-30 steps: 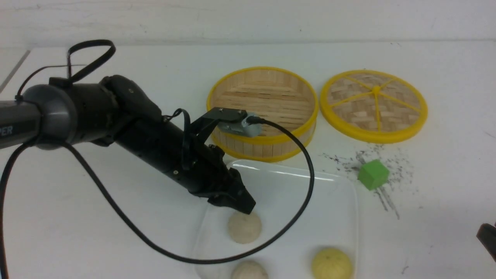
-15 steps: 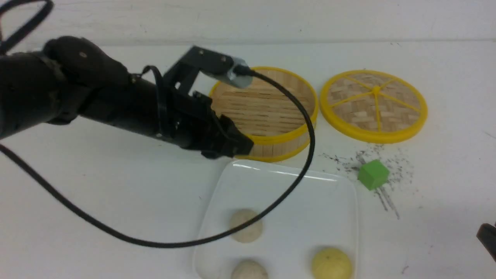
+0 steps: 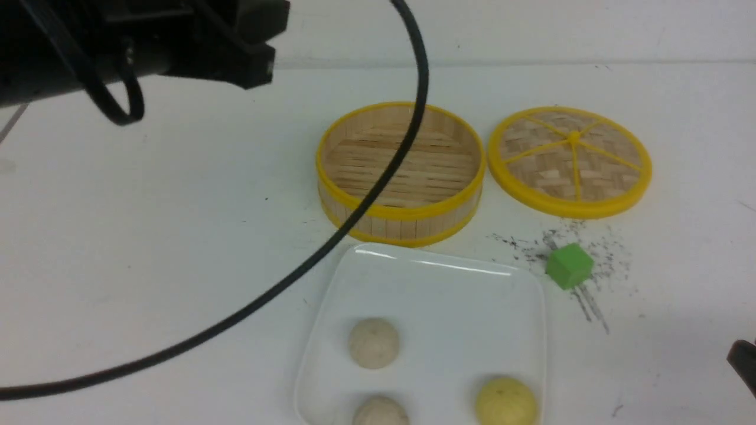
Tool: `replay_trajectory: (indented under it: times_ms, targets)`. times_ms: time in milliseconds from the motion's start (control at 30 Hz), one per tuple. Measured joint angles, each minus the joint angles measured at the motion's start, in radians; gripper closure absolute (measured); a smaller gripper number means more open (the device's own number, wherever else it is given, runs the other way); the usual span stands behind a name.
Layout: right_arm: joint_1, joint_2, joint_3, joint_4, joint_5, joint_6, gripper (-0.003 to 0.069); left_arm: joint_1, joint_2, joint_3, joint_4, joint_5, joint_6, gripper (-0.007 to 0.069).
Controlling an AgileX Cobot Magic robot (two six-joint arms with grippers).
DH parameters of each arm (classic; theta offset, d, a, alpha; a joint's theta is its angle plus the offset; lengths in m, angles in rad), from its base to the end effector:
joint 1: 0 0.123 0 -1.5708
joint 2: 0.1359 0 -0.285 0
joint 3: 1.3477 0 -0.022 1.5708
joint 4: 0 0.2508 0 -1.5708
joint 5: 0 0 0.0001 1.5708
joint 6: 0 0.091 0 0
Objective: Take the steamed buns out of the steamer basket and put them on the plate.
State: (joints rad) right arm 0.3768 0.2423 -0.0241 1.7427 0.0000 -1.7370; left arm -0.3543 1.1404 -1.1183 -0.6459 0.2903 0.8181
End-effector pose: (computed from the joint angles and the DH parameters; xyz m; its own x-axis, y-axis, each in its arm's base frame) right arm 0.0715 0.0284 0.2054 -0.1236 -0.0428 -0.9914 -0.3672 0.9301 0.0056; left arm 0.2332 -0.1030 0.4188 -0.0590 0.2229 -0.9731 0.5220 0.8378 0.1602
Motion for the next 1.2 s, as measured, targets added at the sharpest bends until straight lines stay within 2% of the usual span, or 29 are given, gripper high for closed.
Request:
replay_trajectory:
  times_ms: [167, 200, 333, 400, 467, 567, 667, 867, 1200]
  targets:
    - [0.000, -0.016, 0.000, 0.000, 0.000, 0.000, 0.0419, 0.000, -0.023, 0.000, 0.157, 0.001, -0.184, 0.0360]
    - [0.000, -0.016, 0.000, 0.000, 0.000, 0.000, 0.0419, 0.000, -0.023, 0.000, 0.219, 0.015, -0.281, 0.0368]
    - [0.000, -0.016, 0.000, 0.000, 0.000, 0.000, 0.0419, 0.000, -0.025, 0.000, 0.425, 0.089, -0.534, 0.0378]
    - [0.000, -0.016, 0.000, 0.000, 0.000, 0.000, 0.0419, 0.000, -0.028, 0.000, 0.481, 0.113, -0.590, 0.0378]
    - [0.000, -0.016, 0.000, 0.000, 0.000, 0.000, 0.0419, 0.000, -0.050, 0.001, 0.635, 0.178, -0.731, 0.0378]
    - [0.000, -0.017, 0.000, 0.000, 0.000, 0.000, 0.0419, 0.000, -0.092, 0.001, 0.784, 0.237, -0.866, 0.0378]
    - [0.000, -0.017, 0.000, 0.000, 0.000, 0.000, 0.0419, 0.000, -0.148, 0.001, 0.883, 0.286, -0.964, 0.0378]
    - [0.000, -0.017, 0.000, 0.000, 0.000, 0.000, 0.0419, 0.001, -0.272, 0.001, 0.958, 0.419, -1.055, 0.0378]
    - [0.000, -0.017, 0.000, 0.000, 0.000, 0.000, 0.0419, 0.001, -0.481, 0.001, 0.932, 0.581, -1.039, 0.0379]
